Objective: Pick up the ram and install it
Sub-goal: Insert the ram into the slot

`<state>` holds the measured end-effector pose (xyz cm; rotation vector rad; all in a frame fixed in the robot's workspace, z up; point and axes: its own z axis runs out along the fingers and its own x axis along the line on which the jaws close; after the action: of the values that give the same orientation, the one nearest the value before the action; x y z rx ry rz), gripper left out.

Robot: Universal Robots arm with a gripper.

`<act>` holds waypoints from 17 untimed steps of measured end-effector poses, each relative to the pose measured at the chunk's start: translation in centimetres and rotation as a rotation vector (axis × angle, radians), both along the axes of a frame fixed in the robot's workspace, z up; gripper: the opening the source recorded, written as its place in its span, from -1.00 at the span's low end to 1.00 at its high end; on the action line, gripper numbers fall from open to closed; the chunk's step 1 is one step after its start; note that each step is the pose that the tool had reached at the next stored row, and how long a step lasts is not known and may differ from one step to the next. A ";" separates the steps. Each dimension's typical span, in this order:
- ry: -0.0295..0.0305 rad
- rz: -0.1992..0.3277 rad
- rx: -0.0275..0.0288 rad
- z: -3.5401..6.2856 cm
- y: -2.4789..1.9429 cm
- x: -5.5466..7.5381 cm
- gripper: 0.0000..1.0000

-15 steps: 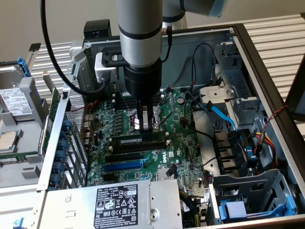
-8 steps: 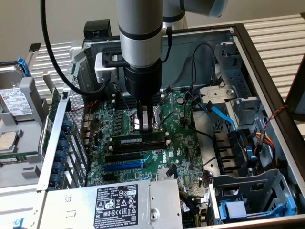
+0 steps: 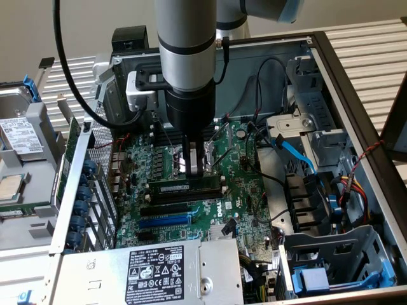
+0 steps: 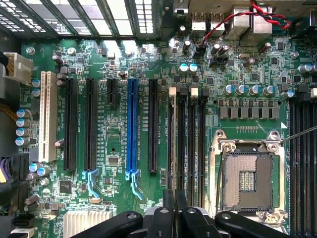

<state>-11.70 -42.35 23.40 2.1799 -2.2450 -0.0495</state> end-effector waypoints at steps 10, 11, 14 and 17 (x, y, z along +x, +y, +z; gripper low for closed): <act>-0.0023 0.000 0.0000 0.00 0.00 -0.1 -0.74; -0.0029 0.000 0.0000 0.00 0.00 -0.1 -0.74; -0.0042 0.000 0.0001 0.00 0.00 -0.1 -0.74; -0.0055 0.000 -0.0002 0.00 -0.01 -0.1 -0.74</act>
<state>-11.81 -42.36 23.40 2.1826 -2.2478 -0.0433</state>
